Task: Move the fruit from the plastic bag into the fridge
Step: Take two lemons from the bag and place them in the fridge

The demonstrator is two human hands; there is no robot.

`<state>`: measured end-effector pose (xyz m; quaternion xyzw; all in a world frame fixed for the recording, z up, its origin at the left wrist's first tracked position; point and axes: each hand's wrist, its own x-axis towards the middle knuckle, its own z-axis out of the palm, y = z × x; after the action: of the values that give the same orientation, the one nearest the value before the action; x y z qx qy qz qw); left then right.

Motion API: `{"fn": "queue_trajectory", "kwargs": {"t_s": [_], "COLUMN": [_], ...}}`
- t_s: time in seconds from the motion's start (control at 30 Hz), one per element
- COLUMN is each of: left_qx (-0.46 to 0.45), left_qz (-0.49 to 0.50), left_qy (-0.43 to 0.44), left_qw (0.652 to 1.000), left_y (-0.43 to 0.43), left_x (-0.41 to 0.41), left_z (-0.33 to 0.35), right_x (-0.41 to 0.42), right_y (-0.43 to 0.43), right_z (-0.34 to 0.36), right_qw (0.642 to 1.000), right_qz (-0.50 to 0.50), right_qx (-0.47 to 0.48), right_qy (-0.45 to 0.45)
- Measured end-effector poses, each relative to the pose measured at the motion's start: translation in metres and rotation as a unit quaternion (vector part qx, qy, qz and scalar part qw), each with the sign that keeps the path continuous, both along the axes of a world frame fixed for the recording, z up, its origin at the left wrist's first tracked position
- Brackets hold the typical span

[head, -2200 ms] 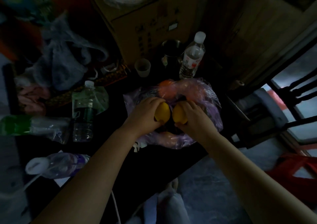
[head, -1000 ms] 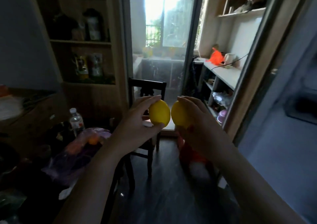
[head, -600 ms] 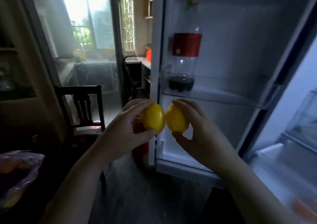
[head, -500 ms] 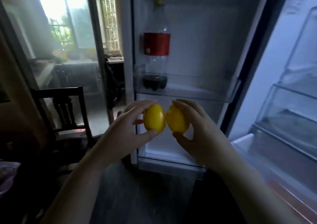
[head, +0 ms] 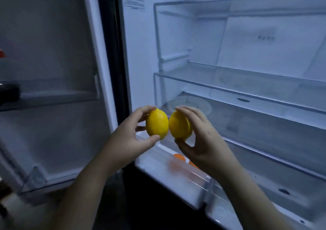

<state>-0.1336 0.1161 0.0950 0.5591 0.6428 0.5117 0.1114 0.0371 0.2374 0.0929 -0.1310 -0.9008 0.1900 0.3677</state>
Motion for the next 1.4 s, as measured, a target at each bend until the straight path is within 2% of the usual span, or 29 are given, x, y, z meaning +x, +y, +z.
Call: {"fn": "queue_trajectory", "kwargs": {"t_s": [0.33, 0.67, 0.9, 1.0, 1.13, 1.4], "left_qx": [0.007, -0.063, -0.092, -0.104, -0.135, -0.154], "left_qz": [-0.177, -0.328, -0.333, -0.322, -0.315, -0.289], "left_qy": [0.068, 0.117, 0.156, 0.140, 0.134, 0.158], "left_qw": [0.982, 0.935, 0.925, 0.930, 0.930, 0.931], "left_y": [0.133, 0.258, 0.338, 0.361, 0.380, 0.402], "left_x": [0.094, 0.175, 0.208, 0.223, 0.236, 0.245], "left_z": [-0.018, -0.056, -0.076, -0.082, -0.094, -0.105], "right_x": [0.118, 0.205, 0.243, 0.253, 0.258, 0.256], "right_y": [0.066, 0.123, 0.183, 0.209, 0.229, 0.255], "right_z": [-0.021, -0.050, -0.067, -0.075, -0.087, -0.102], "right_qw": [0.983, 0.922, 0.851, 0.820, 0.816, 0.804], "right_qz": [-0.178, -0.365, -0.490, -0.523, -0.518, -0.548], "right_qx": [-0.053, -0.124, -0.168, -0.203, -0.245, -0.214], "right_qy": [-0.006, -0.033, -0.091, -0.109, -0.072, -0.088]}}
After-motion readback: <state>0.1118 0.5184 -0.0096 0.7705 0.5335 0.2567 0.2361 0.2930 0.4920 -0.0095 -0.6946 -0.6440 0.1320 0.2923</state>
